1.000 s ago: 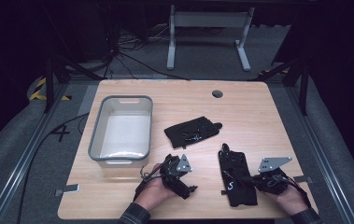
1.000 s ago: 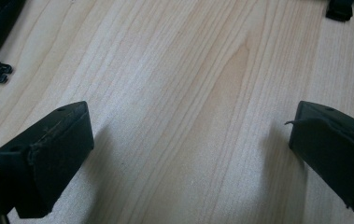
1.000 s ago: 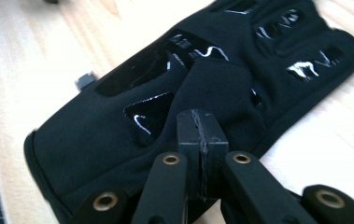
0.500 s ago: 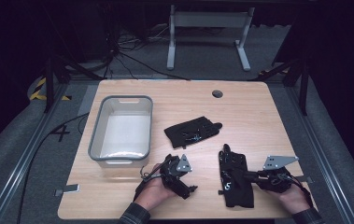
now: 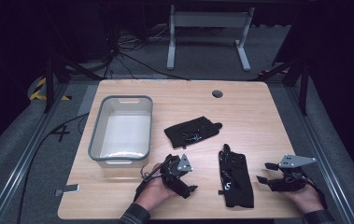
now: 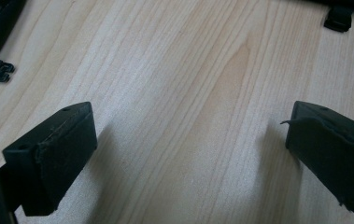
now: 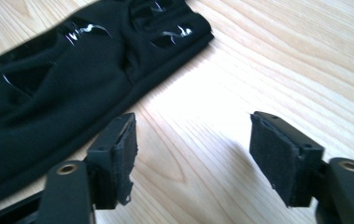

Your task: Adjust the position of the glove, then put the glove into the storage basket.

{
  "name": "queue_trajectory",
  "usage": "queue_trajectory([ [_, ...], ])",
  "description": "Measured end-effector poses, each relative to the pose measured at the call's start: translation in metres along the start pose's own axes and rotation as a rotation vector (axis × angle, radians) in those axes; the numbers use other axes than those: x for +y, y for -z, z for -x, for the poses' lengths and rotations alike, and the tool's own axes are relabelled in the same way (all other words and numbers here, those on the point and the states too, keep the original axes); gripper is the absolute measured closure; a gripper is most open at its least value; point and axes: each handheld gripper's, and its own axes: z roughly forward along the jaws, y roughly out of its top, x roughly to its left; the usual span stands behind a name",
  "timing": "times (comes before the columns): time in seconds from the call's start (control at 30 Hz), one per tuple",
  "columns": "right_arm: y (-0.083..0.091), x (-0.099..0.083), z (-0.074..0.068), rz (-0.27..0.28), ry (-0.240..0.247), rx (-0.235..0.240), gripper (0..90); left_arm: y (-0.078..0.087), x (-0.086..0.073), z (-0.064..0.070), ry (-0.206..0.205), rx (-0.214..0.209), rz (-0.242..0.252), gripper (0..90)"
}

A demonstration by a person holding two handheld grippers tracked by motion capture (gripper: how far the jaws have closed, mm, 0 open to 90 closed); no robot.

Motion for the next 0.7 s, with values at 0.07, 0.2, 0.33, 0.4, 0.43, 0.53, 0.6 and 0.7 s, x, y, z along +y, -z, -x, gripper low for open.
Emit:
queue_trajectory([
  [0.07,0.001,-0.003,0.002,0.006,0.003,-0.009,28.9,0.0,0.002,-0.001,0.01,0.003,-0.009,2.9],
  [0.2,0.001,-0.007,0.004,0.012,0.002,-0.026,24.7,0.001,0.009,-0.005,0.035,-0.003,-0.004,5.9],
  [0.33,0.001,-0.01,0.007,0.02,-0.006,-0.035,23.1,0.003,0.02,-0.009,0.032,0.009,0.009,10.8],
  [0.4,0.0,-0.011,0.007,0.02,-0.009,-0.038,22.9,0.004,0.023,-0.011,0.034,0.014,0.014,13.3],
  [0.43,0.0,-0.012,0.008,0.018,-0.009,-0.039,22.4,0.005,0.025,-0.012,0.038,0.015,0.011,15.4],
  [0.53,-0.001,-0.013,0.008,0.022,-0.005,-0.044,20.9,0.009,0.032,-0.017,0.045,0.012,0.017,22.4],
  [0.6,-0.002,-0.014,0.008,0.026,-0.004,-0.047,17.8,0.011,0.037,-0.02,0.047,0.013,0.02,29.3],
  [0.7,-0.003,-0.015,0.008,0.036,0.001,-0.049,16.2,0.016,0.044,-0.026,0.056,0.025,0.031,41.2],
])
